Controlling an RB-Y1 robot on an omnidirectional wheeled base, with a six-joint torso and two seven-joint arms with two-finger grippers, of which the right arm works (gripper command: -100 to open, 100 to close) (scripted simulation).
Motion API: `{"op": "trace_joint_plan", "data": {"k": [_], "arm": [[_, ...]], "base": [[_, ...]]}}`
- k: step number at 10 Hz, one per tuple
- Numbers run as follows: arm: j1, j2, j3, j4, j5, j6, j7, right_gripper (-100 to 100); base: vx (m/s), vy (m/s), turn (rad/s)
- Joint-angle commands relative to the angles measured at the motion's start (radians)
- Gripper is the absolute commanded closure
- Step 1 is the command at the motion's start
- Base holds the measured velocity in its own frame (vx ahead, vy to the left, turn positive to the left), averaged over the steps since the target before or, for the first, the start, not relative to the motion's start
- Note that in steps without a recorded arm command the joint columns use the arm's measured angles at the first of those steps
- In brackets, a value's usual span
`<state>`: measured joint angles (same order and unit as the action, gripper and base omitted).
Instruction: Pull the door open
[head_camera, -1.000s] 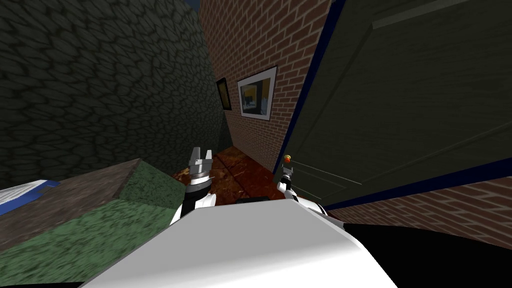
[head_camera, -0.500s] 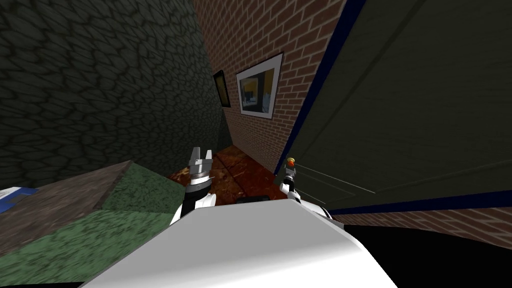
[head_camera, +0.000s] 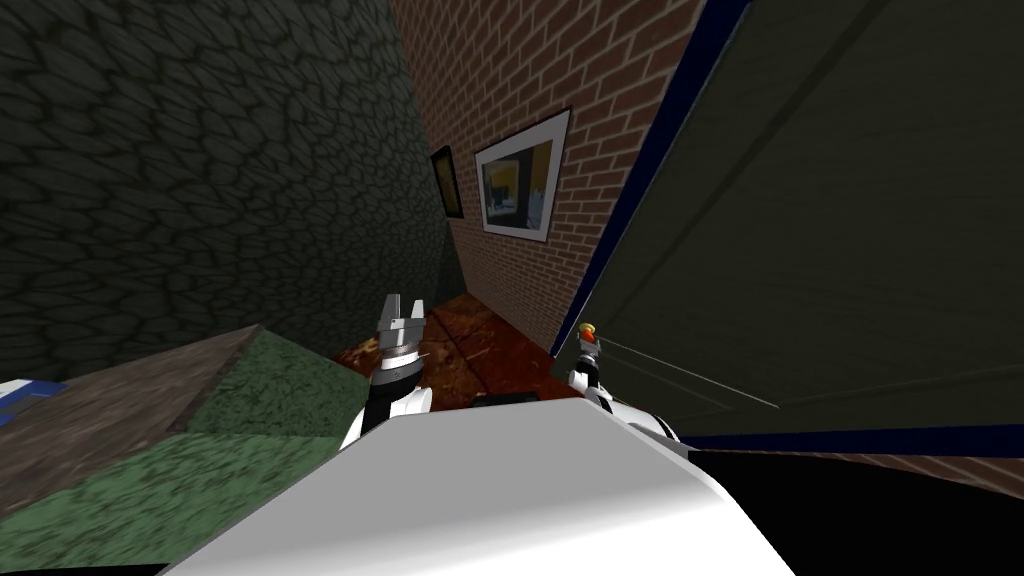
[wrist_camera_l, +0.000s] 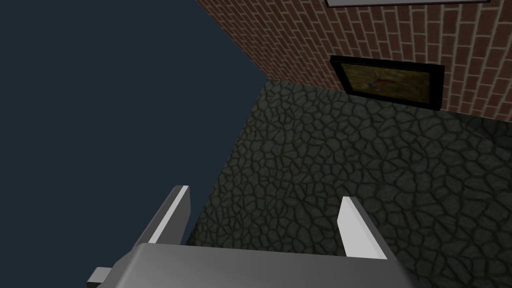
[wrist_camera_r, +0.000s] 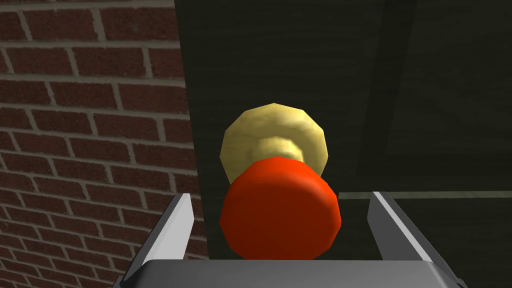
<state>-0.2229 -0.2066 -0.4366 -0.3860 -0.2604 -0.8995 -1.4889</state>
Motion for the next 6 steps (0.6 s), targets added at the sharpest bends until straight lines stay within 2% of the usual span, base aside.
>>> {"op": "trace_joint_plan", "data": {"k": [1, 2, 6], "arm": [[0.0, 0.0, 0.0, 0.0, 0.0, 0.0, 0.0, -100], [0.0, 0.0, 0.0, 0.0, 0.0, 0.0, 0.0, 100], [0.0, 0.0, 0.0, 0.0, 0.0, 0.0, 0.0, 100]], "base": [[0.06, -0.004, 0.008], [-0.008, -0.004, -0.029], [-0.014, -0.001, 0.006]]}}
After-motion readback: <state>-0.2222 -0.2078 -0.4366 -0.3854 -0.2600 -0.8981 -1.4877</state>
